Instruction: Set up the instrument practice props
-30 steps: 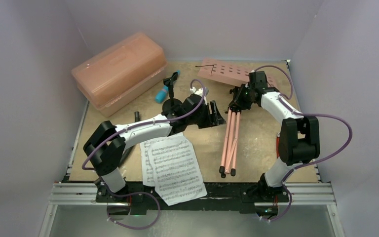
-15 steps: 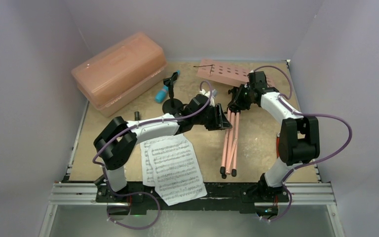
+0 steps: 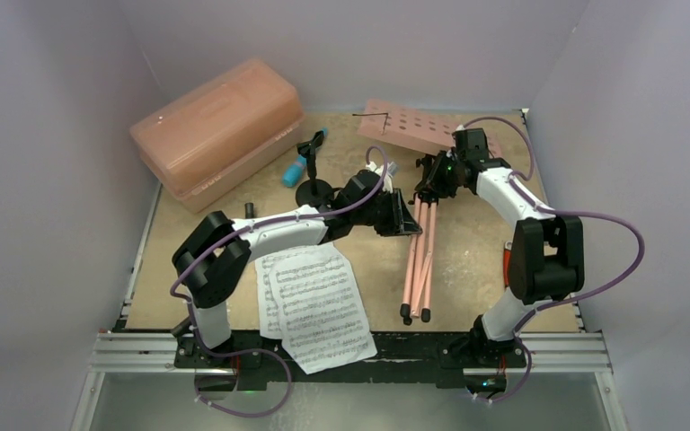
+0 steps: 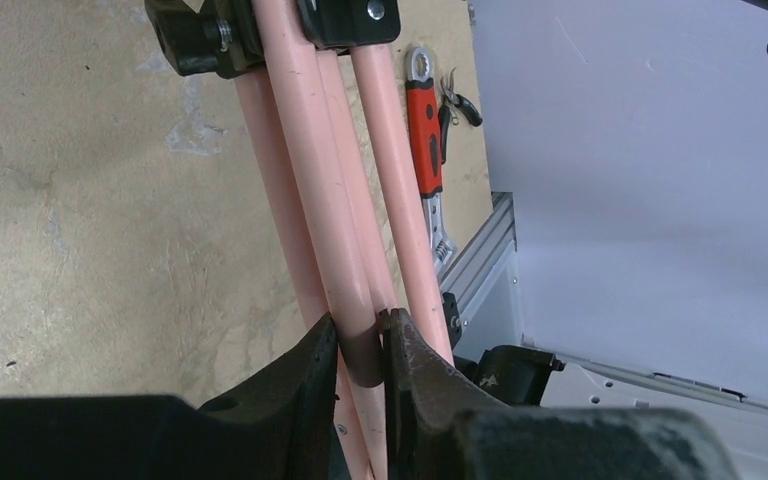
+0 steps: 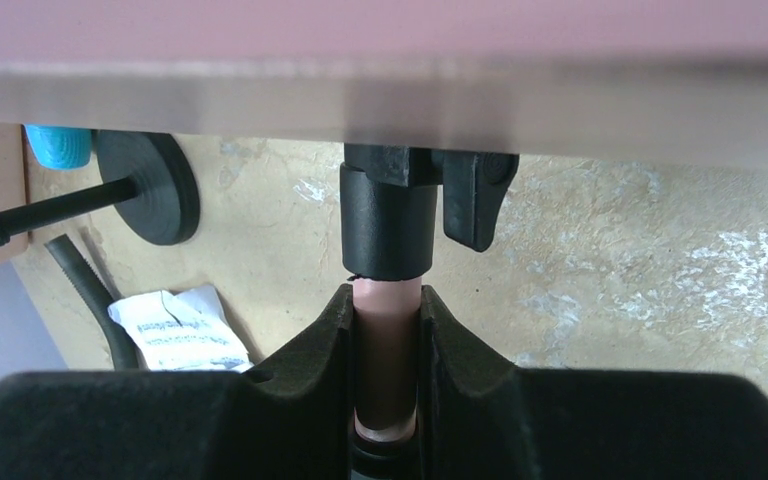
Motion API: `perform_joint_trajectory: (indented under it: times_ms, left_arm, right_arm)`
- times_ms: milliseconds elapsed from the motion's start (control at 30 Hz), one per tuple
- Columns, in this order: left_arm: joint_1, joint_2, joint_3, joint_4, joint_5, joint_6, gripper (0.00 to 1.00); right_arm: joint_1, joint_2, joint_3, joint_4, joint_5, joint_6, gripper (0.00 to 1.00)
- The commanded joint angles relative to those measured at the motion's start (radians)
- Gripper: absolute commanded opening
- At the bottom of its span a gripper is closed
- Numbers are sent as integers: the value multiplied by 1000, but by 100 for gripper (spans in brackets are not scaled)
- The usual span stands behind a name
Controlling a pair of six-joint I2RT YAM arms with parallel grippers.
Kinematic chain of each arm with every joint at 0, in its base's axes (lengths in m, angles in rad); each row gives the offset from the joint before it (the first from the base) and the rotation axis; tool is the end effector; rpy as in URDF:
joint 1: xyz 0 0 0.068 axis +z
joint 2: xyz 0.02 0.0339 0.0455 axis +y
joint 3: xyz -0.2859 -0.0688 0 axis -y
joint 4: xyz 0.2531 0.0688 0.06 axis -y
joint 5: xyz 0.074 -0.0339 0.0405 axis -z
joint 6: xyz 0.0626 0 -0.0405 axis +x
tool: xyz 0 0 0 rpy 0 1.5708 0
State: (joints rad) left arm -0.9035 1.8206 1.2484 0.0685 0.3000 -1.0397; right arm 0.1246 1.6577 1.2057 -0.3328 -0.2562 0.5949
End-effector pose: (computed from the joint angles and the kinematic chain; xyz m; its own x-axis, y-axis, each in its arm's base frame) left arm 0.2659 -0.3674 0.2393 -0.9364 -0.1425 -0.3206 0.2036 0.5234 -0.8274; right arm 0.3889 0.0647 0.2467 -0.7478 0.4527 -0.4856 0.1461 0.8257 0.5448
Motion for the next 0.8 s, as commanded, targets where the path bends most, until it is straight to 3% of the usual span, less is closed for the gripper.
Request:
perform_joint_trajectory:
  times_ms: [0,67,533,767]
  left_arm:
    - [-2,15,36,37,28,18,8]
    - [-2,15,36,36,28,24,0]
    - [-2,-26,73,34,-17,127,0]
    - [-1,-60,108,5,-99,240,0]
  right_arm:
    - [6,-110,131,159,-89,26,0]
    - [6,-113,145,158,-100,25,0]
    - [16,-207,365,148,-159,-4,0]
    - [34,-294,353,265,-160,31,0]
